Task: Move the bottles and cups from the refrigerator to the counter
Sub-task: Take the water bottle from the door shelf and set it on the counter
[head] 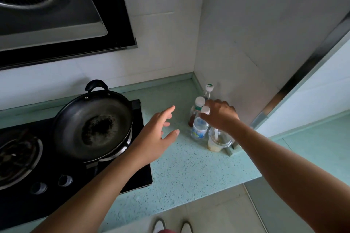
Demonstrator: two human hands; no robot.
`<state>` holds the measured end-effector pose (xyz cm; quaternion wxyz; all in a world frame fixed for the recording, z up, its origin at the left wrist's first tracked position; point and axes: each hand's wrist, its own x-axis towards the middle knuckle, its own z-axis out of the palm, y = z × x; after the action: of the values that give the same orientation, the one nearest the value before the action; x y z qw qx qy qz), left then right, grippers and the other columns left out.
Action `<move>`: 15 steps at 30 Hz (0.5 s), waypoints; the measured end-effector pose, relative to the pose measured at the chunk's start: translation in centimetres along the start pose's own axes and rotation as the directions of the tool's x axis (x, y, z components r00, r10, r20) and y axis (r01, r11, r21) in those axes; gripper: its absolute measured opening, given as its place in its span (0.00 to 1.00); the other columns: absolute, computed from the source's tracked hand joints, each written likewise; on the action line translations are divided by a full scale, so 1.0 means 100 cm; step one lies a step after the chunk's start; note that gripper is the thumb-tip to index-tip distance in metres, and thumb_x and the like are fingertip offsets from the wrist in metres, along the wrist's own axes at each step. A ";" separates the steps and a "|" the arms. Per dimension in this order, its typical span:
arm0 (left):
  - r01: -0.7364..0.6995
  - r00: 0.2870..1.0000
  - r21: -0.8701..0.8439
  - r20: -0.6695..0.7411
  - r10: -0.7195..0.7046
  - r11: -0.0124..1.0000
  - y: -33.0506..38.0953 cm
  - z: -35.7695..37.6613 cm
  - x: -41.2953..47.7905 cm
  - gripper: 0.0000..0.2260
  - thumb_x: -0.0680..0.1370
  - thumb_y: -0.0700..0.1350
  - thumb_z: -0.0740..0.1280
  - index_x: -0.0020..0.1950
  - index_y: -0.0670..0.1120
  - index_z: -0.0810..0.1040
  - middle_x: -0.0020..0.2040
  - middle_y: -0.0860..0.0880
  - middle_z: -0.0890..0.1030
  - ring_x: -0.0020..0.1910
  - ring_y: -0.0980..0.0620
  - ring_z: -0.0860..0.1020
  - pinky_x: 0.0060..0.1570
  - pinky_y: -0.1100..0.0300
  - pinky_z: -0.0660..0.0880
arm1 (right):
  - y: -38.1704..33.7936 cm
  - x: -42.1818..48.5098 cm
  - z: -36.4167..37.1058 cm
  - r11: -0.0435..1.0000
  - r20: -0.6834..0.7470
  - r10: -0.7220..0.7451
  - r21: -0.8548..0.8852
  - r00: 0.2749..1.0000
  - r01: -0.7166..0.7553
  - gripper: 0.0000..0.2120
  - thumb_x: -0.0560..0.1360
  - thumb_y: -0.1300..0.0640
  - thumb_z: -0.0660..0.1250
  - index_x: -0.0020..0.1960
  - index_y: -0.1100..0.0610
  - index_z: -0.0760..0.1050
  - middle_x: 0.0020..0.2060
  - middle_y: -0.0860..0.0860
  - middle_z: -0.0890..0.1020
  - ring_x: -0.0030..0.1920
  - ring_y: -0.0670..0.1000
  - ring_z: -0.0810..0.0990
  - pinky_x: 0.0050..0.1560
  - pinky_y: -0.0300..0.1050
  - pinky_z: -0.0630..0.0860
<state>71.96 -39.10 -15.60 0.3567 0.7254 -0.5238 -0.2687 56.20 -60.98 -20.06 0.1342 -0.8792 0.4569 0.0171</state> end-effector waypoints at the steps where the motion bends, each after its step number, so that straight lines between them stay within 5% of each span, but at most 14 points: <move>1: -0.004 1.000 -0.003 -0.005 0.004 1.000 0.001 -0.002 0.000 0.29 0.80 0.52 0.67 0.78 0.63 0.59 0.71 0.57 0.70 0.65 0.65 0.72 0.64 0.57 0.74 | 0.000 -0.003 -0.003 1.000 -0.017 -0.003 0.005 1.000 0.003 0.27 0.77 0.35 0.66 0.69 0.50 0.72 0.58 0.55 0.79 0.58 0.58 0.77 0.61 0.55 0.76; 5: -0.053 0.998 -0.027 -0.040 0.051 0.998 0.012 -0.018 0.003 0.29 0.80 0.50 0.68 0.78 0.61 0.61 0.72 0.57 0.70 0.67 0.64 0.71 0.65 0.56 0.74 | -0.006 -0.019 -0.036 0.991 -0.184 -0.039 0.116 0.982 0.061 0.27 0.78 0.40 0.68 0.72 0.53 0.72 0.68 0.57 0.76 0.69 0.62 0.72 0.66 0.56 0.70; 9: -0.175 0.983 -0.002 -0.056 0.174 0.985 0.034 -0.044 0.005 0.30 0.78 0.53 0.69 0.78 0.60 0.62 0.70 0.62 0.68 0.71 0.66 0.67 0.67 0.60 0.71 | -0.020 -0.046 -0.082 0.884 -0.370 -0.044 0.418 0.928 0.208 0.23 0.80 0.46 0.70 0.72 0.52 0.74 0.69 0.54 0.77 0.68 0.54 0.75 0.64 0.43 0.68; 15: -0.313 0.950 -0.026 -0.023 0.313 0.949 0.057 -0.058 -0.002 0.31 0.76 0.56 0.69 0.78 0.58 0.63 0.71 0.61 0.68 0.71 0.67 0.66 0.70 0.58 0.70 | -0.032 -0.111 -0.102 0.744 -0.392 -0.050 0.599 0.919 0.296 0.23 0.81 0.43 0.67 0.73 0.46 0.71 0.70 0.44 0.75 0.70 0.45 0.74 0.72 0.48 0.70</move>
<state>73.13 -38.66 -7.58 0.4103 0.6304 -0.6248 -0.2095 51.33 -52.91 -7.83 0.3466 -0.8057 0.3657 -0.3114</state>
